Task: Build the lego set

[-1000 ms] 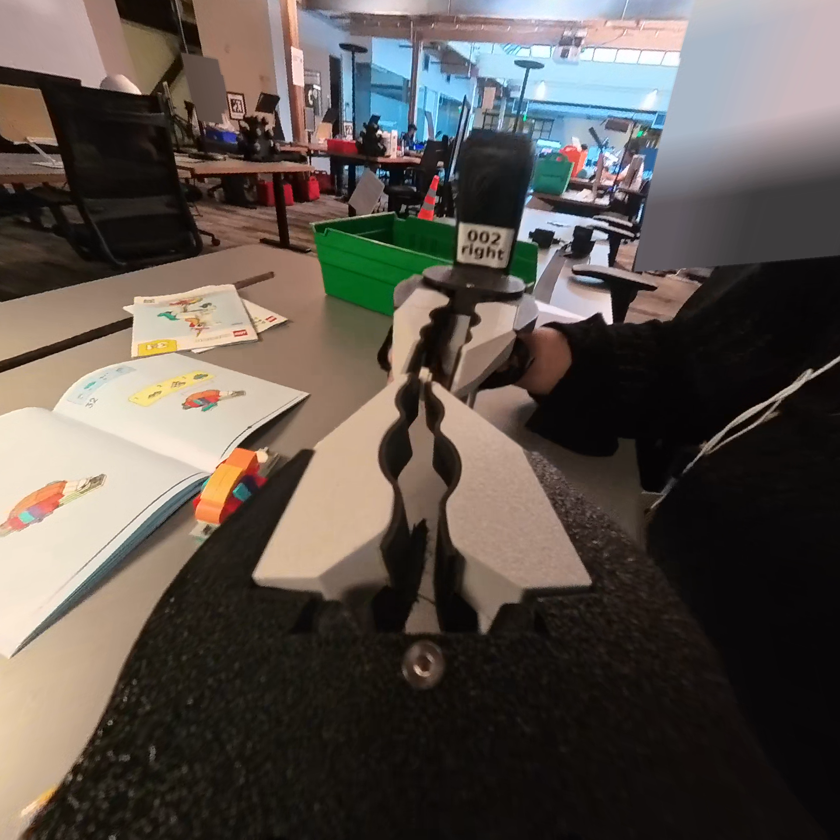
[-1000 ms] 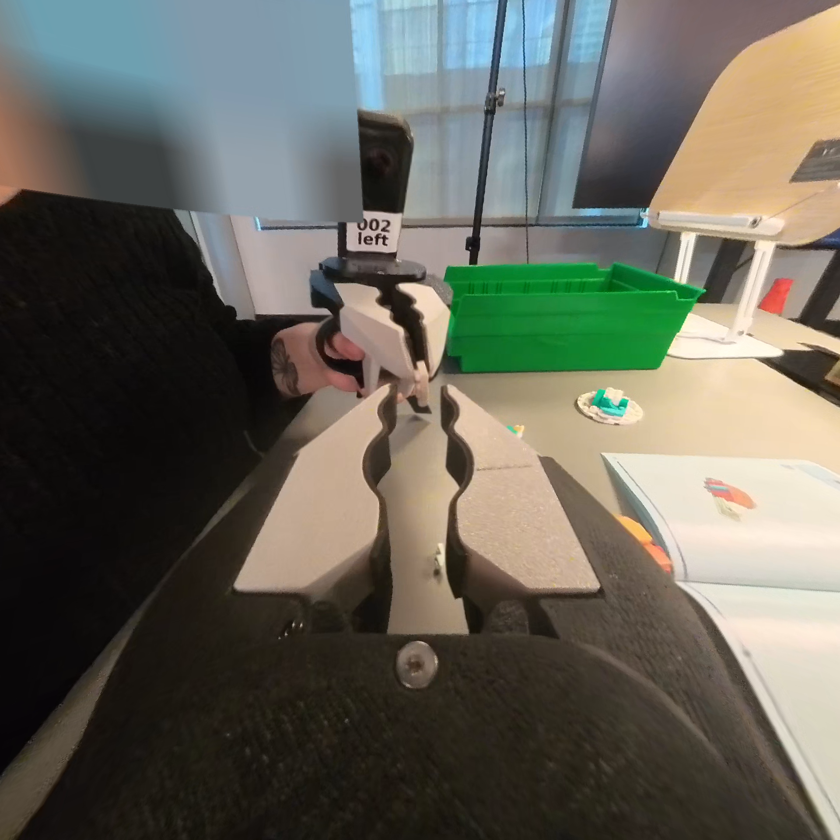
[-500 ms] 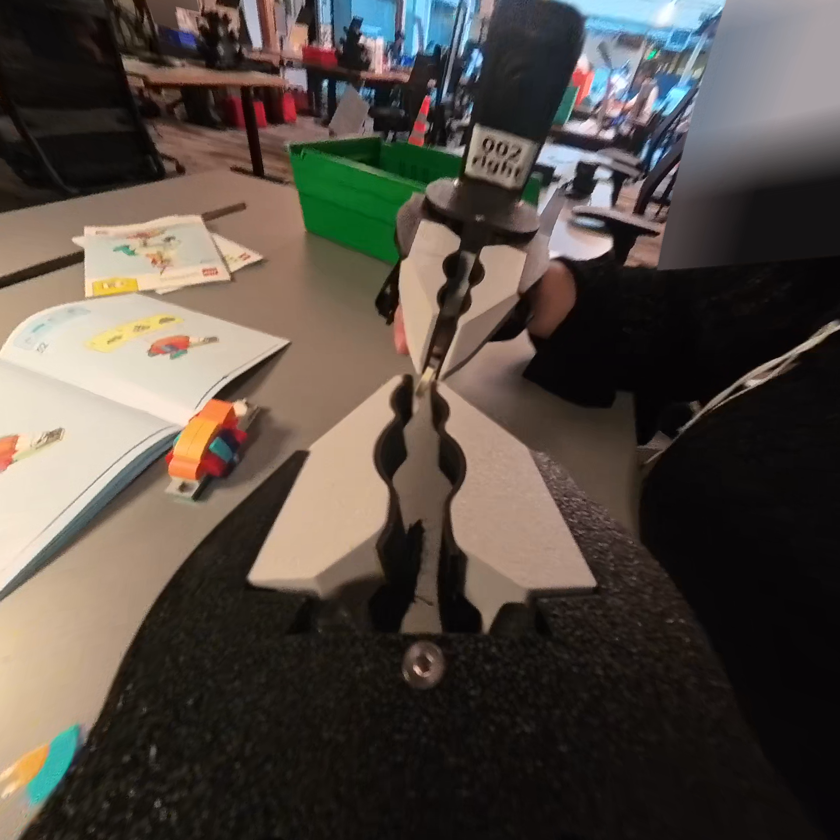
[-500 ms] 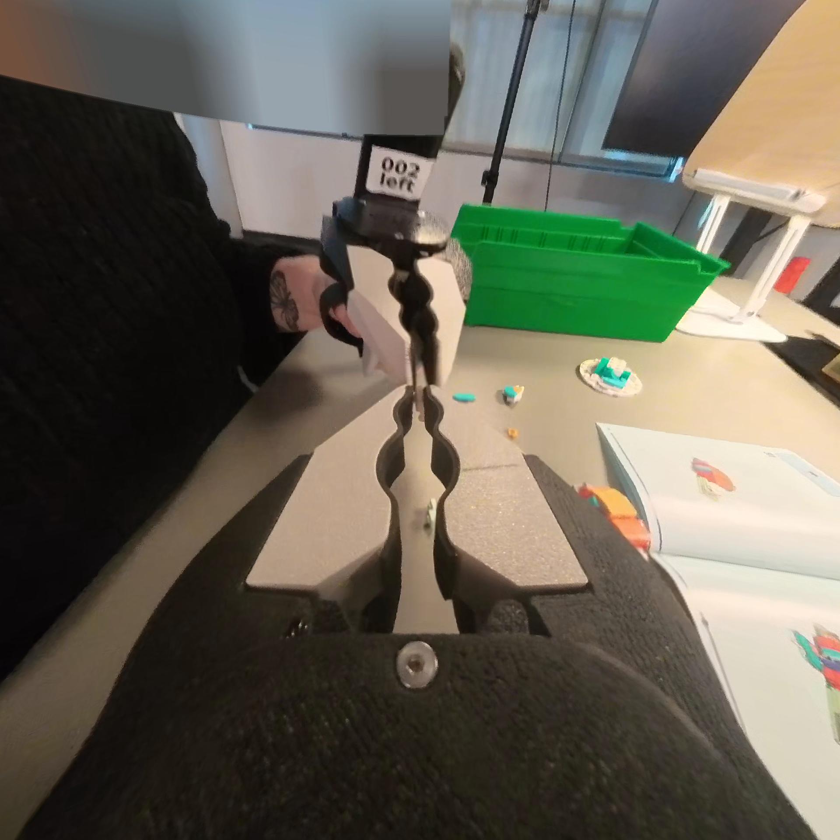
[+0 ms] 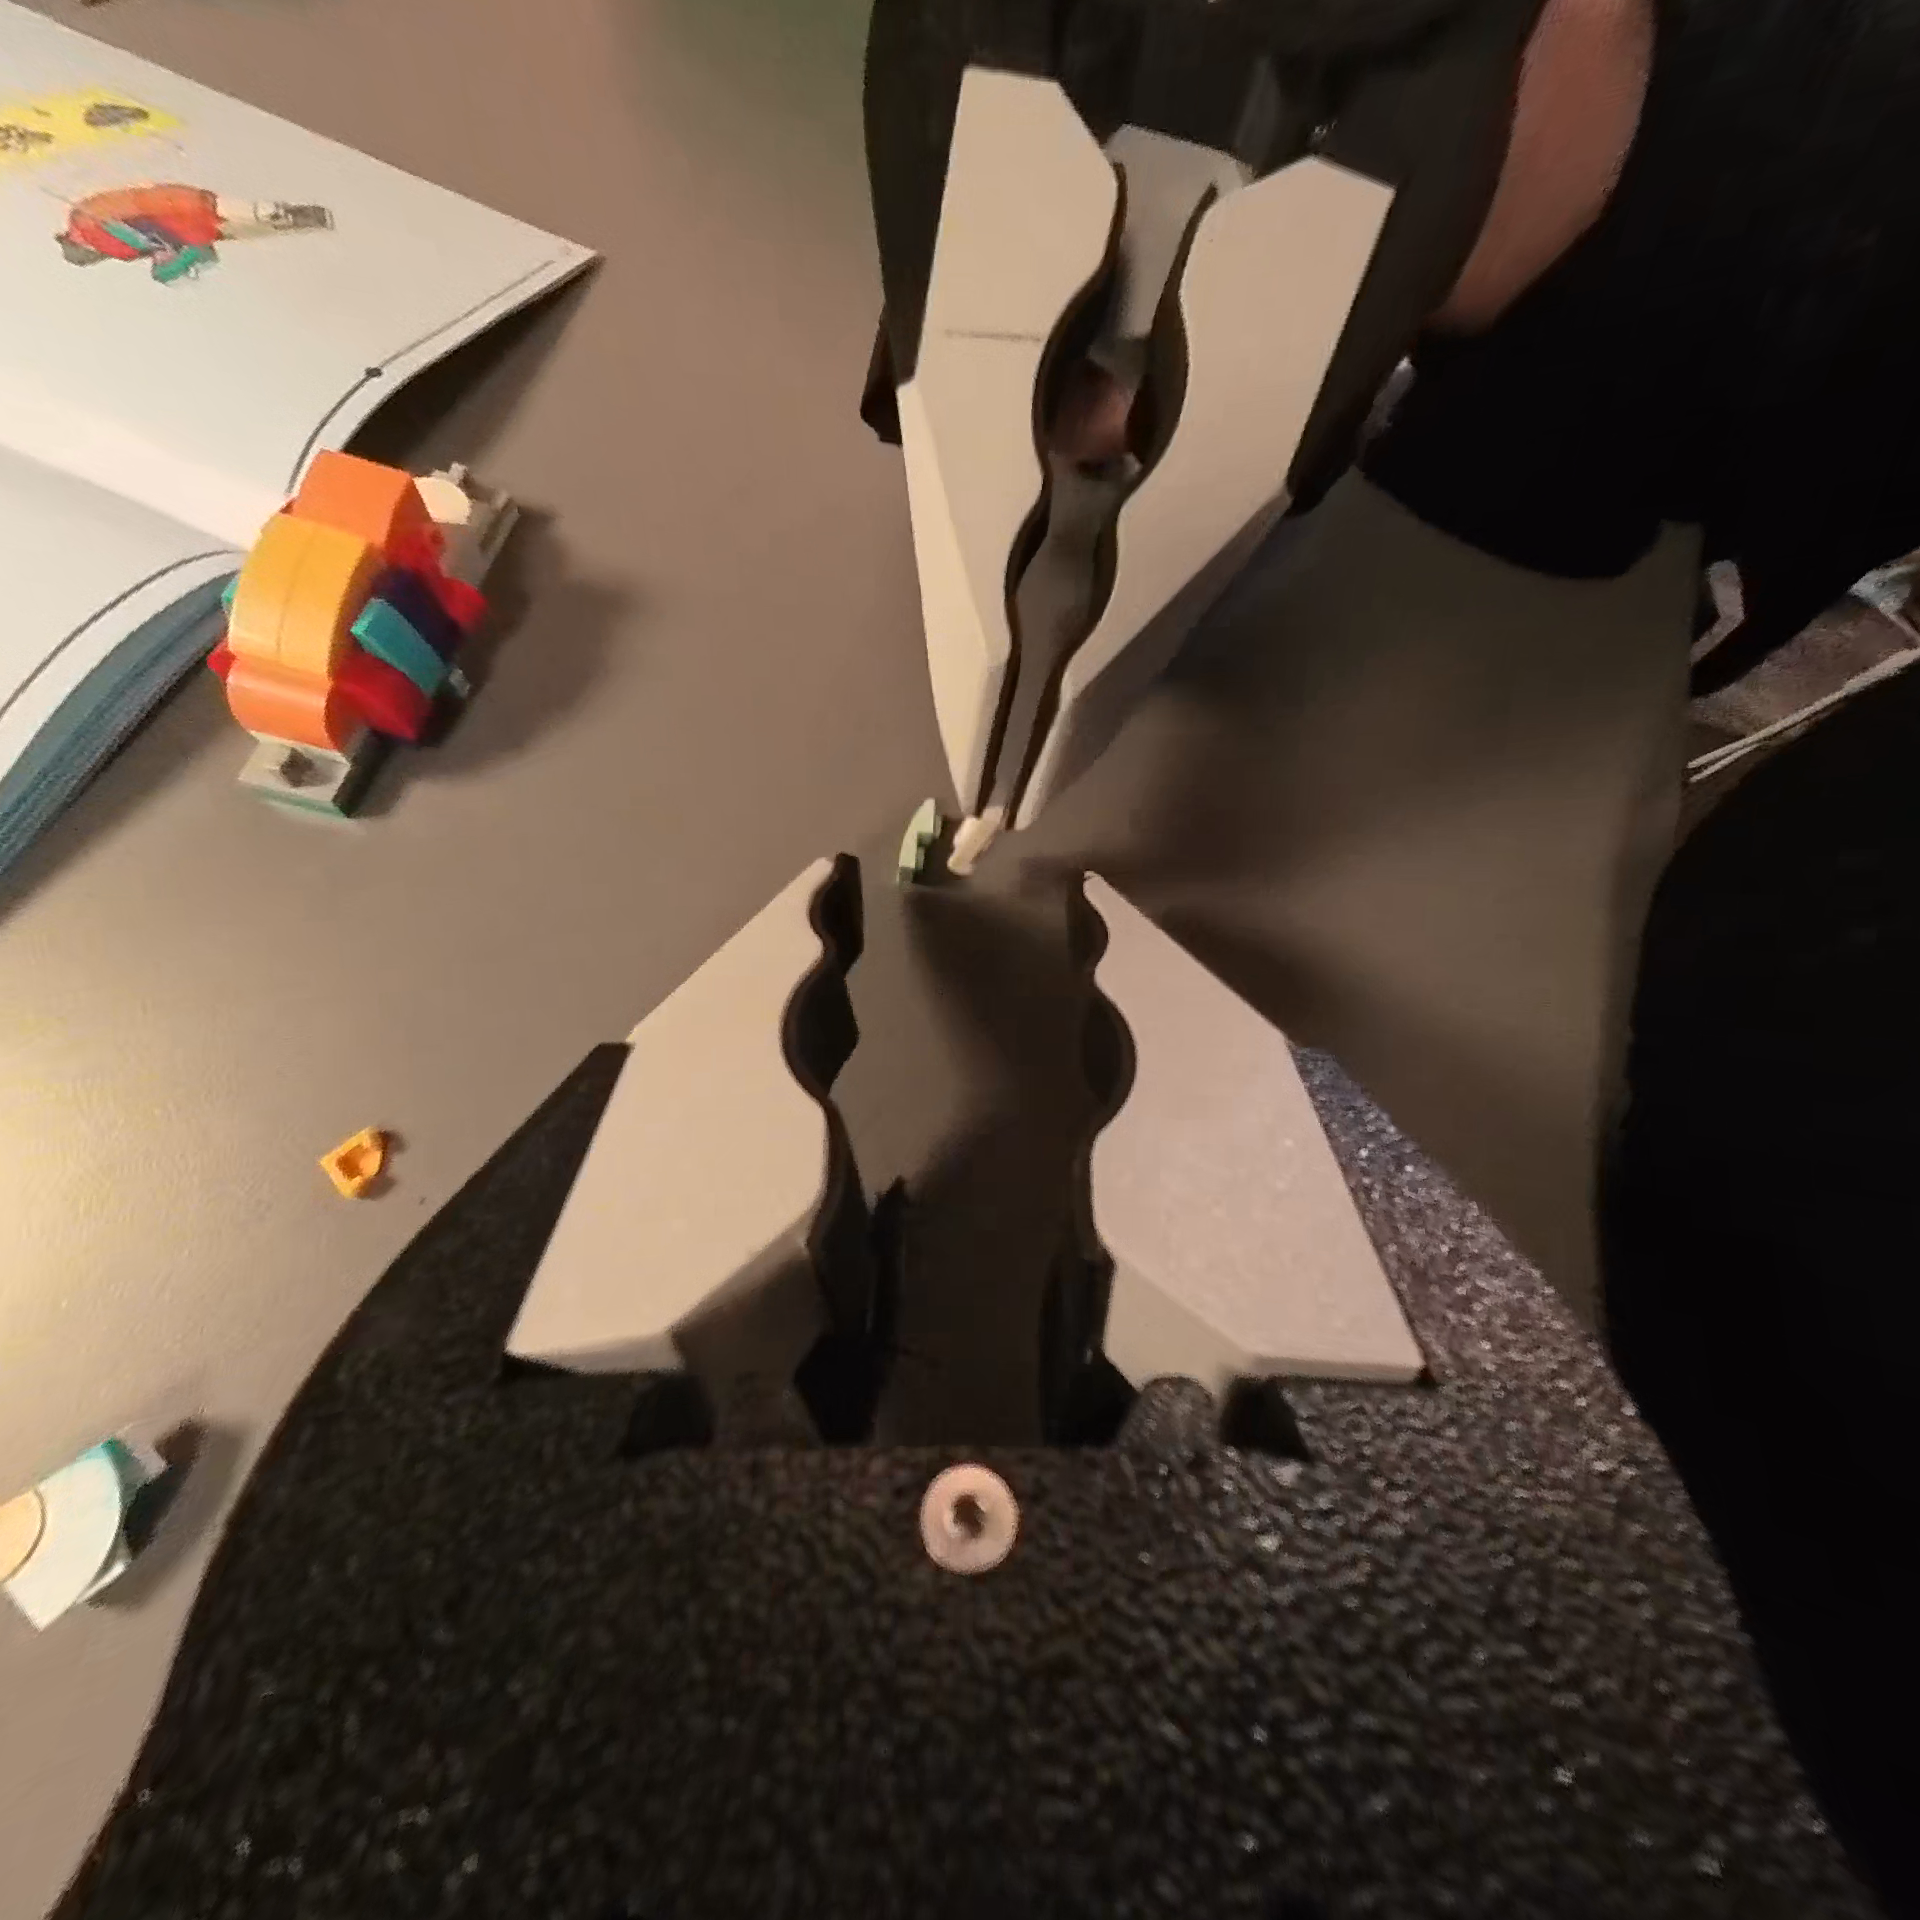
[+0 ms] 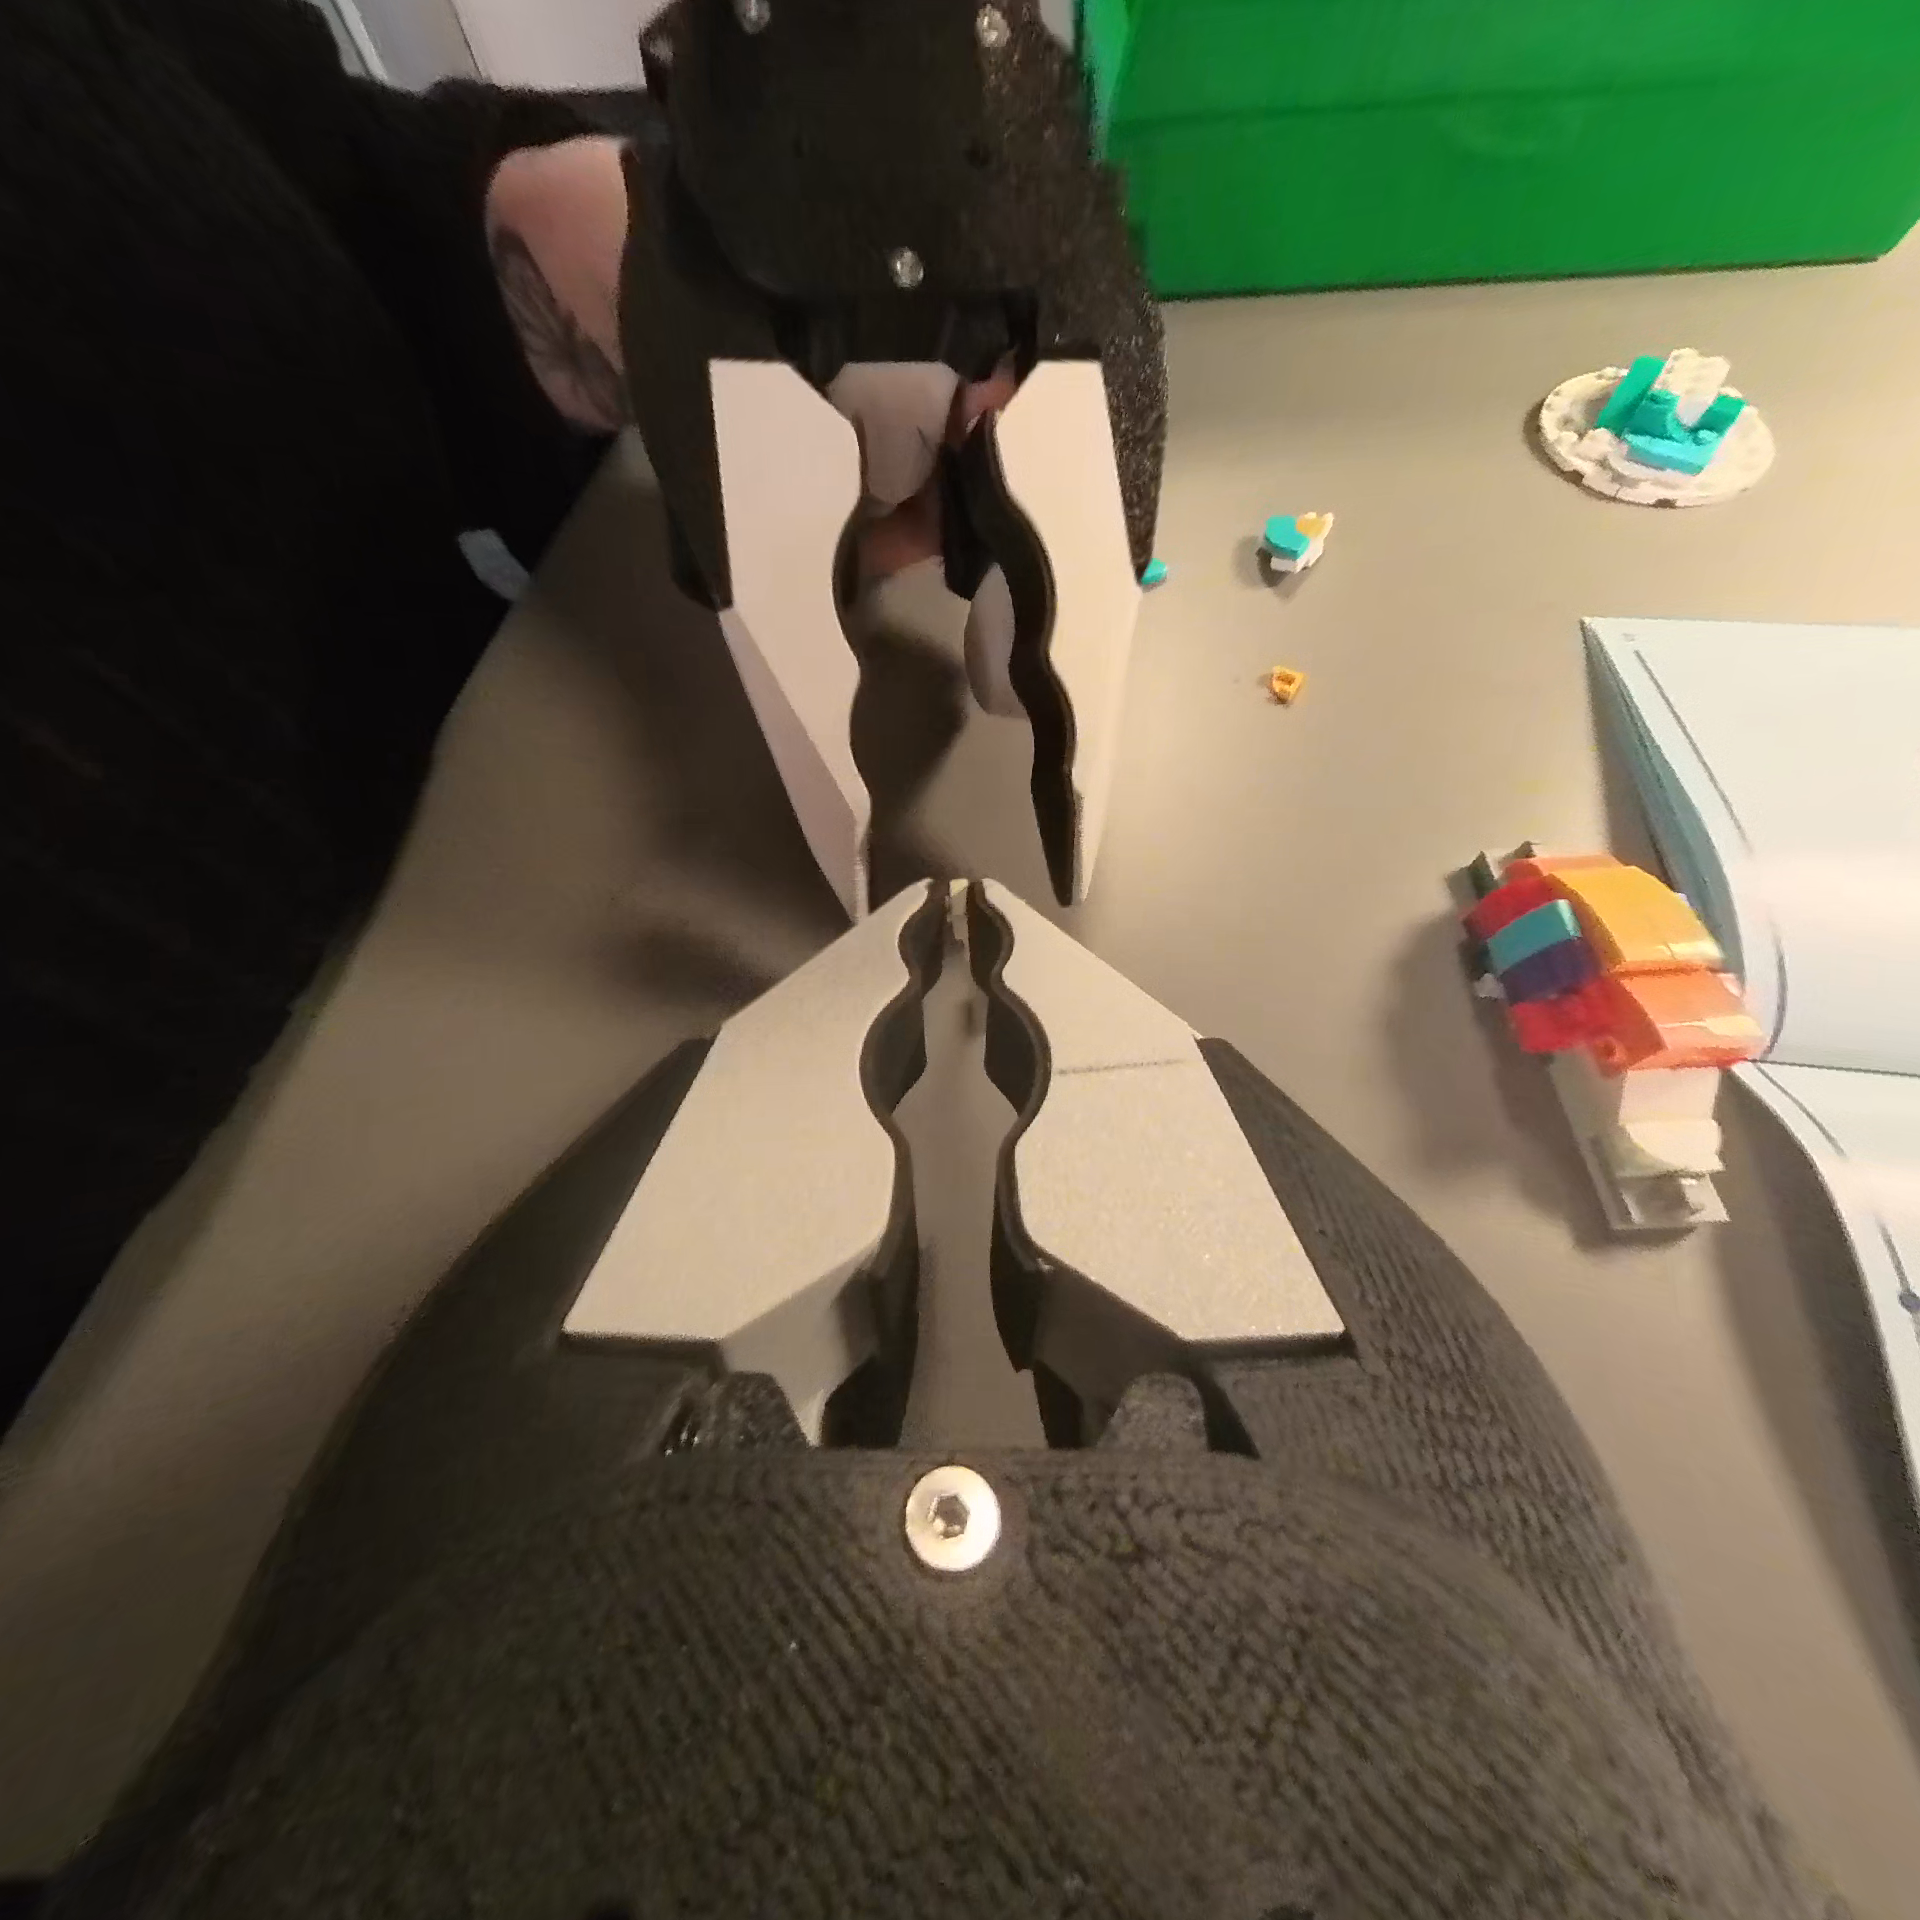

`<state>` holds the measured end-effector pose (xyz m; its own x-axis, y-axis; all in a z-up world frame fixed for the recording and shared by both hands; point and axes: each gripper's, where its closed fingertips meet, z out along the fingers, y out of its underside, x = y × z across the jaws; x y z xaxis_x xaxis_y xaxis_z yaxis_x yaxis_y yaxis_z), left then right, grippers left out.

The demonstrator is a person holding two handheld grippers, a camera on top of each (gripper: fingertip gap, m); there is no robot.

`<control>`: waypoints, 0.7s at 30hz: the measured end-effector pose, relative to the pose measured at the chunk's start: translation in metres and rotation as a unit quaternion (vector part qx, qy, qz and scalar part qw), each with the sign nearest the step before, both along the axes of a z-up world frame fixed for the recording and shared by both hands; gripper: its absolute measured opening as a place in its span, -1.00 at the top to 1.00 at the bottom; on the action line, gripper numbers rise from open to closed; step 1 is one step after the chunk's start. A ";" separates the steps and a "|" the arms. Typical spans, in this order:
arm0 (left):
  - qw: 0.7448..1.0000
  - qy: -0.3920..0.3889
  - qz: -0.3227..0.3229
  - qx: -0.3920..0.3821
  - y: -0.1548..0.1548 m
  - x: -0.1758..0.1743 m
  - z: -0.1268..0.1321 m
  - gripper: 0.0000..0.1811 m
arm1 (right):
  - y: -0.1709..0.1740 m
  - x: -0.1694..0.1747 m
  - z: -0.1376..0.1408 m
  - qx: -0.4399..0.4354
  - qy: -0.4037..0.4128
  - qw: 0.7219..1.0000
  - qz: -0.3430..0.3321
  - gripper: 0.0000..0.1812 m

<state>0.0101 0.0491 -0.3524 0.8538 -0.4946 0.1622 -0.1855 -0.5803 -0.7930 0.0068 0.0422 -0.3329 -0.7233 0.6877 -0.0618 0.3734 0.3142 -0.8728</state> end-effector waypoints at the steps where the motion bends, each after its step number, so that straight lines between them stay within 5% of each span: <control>1: 1.000 0.006 -0.002 0.000 0.000 0.000 -0.001 0.60 | 0.000 0.000 -0.002 0.008 -0.002 1.000 0.000 0.97; 21: 0.998 0.063 -0.027 0.009 0.008 0.001 -0.011 0.76 | 0.001 0.000 -0.011 0.033 -0.018 0.999 0.004 0.97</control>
